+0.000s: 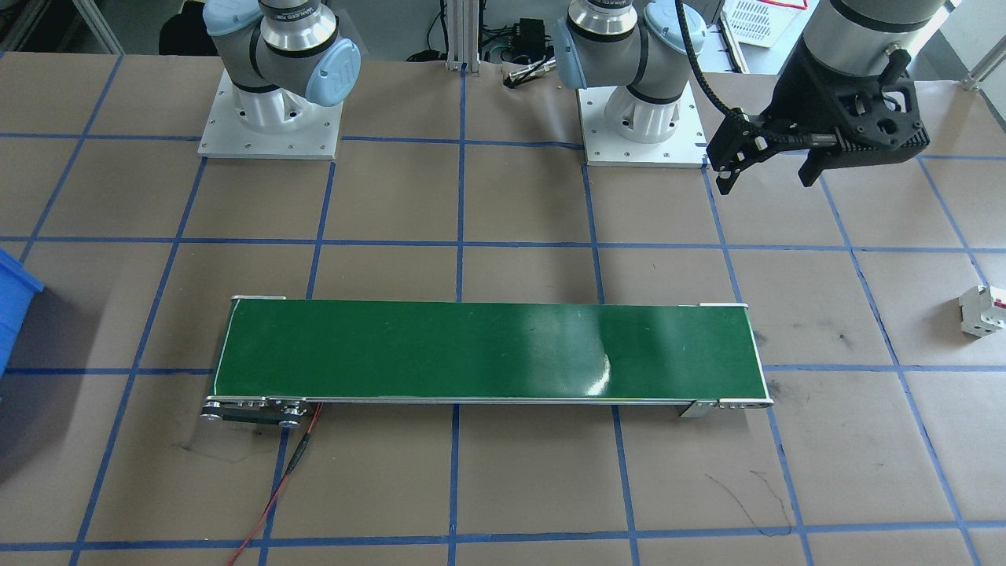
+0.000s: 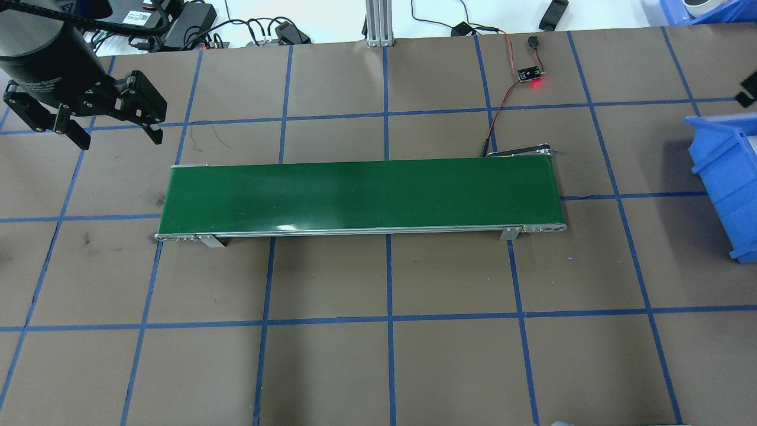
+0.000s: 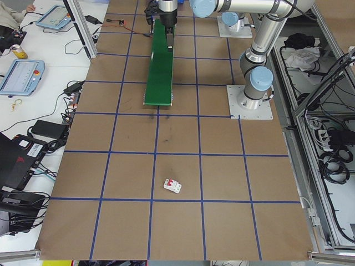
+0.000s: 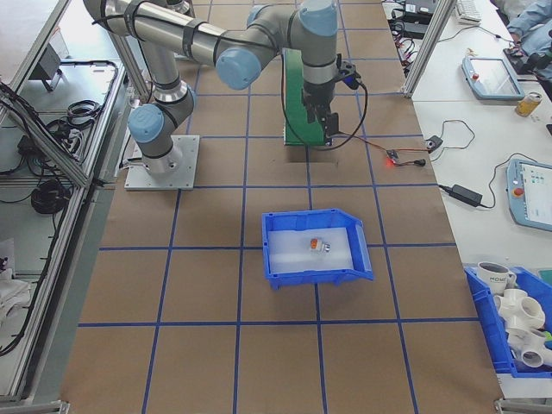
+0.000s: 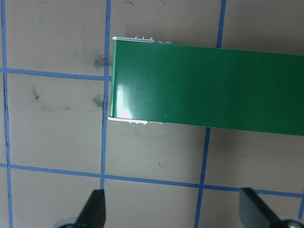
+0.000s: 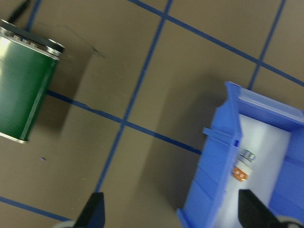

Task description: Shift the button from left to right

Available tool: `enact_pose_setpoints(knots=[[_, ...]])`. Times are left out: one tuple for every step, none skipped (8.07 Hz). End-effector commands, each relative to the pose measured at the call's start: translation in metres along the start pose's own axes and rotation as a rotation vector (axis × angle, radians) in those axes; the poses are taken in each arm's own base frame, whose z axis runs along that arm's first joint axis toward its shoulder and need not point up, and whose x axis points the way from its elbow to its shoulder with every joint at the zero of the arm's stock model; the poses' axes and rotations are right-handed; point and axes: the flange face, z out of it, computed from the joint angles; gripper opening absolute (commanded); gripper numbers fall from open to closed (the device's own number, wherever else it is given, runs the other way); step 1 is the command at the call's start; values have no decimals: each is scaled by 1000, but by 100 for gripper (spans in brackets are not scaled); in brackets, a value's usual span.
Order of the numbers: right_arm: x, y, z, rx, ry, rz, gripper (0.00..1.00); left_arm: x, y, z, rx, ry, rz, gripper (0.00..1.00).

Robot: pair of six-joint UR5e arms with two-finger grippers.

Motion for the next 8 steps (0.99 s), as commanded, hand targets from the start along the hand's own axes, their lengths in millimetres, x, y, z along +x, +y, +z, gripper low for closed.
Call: enact_pose_setpoints(knots=[[-152,-78,-1,-27,-79,101,100,2,1,0,-2,3,1,100],[-208,-94,-11,-20,-77,90,100,4,0,1,-1,4,6,100],[-246,-101,-17,-12,-83,59,100,7,3,0,-5,14,9,100],[-263,-103,-18,-19,-83,93,100,10,3,0,-5,15,15,100],[-263,-102,-17,-26,-82,97,100,30,7,2,-6,13,50,100],[-263,-102,-17,-28,-82,97,100,52,10,4,-6,3,66,100],[-263,-102,-17,-28,-81,99,100,60,13,6,-11,1,83,100],[-263,-101,-16,-34,-83,97,100,60,13,6,-9,1,83,100]])
